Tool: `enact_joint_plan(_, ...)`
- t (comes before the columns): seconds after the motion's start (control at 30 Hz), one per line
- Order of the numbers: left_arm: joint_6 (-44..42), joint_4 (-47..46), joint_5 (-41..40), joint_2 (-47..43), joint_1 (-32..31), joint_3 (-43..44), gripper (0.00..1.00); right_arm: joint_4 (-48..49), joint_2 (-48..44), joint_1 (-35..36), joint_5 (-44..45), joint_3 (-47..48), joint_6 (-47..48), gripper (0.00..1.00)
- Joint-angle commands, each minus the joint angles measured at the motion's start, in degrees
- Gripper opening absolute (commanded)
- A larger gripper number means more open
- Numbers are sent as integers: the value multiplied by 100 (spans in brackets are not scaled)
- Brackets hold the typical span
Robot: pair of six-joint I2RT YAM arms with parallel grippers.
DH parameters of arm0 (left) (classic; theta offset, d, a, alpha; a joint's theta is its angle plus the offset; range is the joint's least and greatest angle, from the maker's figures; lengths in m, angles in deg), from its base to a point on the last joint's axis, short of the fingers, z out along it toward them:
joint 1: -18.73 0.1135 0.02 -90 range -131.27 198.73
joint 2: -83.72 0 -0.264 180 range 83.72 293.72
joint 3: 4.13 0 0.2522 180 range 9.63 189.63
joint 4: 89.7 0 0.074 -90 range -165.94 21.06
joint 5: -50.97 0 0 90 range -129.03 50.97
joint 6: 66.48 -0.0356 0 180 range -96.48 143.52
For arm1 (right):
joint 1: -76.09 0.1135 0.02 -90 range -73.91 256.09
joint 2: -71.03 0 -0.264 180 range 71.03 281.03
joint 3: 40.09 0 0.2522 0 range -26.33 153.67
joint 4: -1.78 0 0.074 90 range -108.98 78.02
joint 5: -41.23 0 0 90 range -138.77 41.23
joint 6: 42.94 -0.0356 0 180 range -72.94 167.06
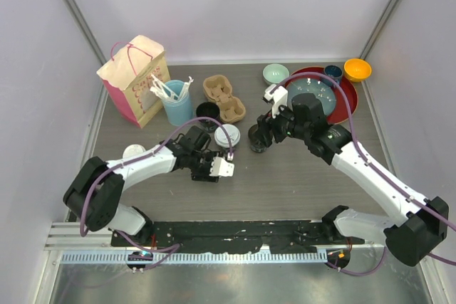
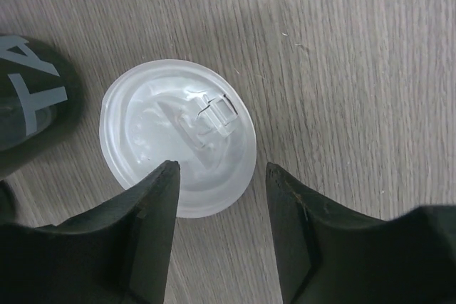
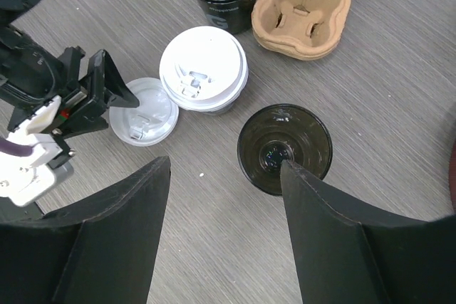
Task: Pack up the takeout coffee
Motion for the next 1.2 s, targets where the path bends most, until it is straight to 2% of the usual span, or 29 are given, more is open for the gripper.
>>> enact_joint_plan(0.0,-365,-259,-37,95,-44,13,50,89,-292,-10,-57,47,48,68)
enact_joint_plan(0.03,-409,-67,-19,113,-44,13,45,54,-309,-10,-40,47,57,68)
enact_joint_plan(0.13,-610,390,-10,122,-52,22,40,-8,-353,-10,-83,47,109,68)
enact_joint_plan(0.4,-664,612,-212,332,-149,57,36,-43,-336,-10,-163,73,109,68)
enact_joint_plan(0.5,-541,507,-309,516,-202,119,28,-105,-362,-10,-163,108,101,68)
enact_joint_plan(0.63,-462,550,-336,553,-219,145,0,-210,-511,-2,-128,135,101,68)
enact_joint_plan(0.73,-199,865,-205,264,-219,258,0,-289,-608,-10,-75,170,101,68)
enact_joint_plan(0.9,1039,1988,577,-685,-193,943,0,-421,-801,-10,-49,328,118,68)
enact_joint_plan(1.0,2233,2849,1192,-792,-18,1979,0,-246,-977,-2,-136,381,180,66)
enact_joint_plan(1.03,2785,2992,1359,-801,44,2426,0,-132,-1038,-2,-145,372,171,65)
enact_joint_plan(1.17,3727,3652,2492,-801,412,3343,0,788,-1206,112,-504,206,188,61)
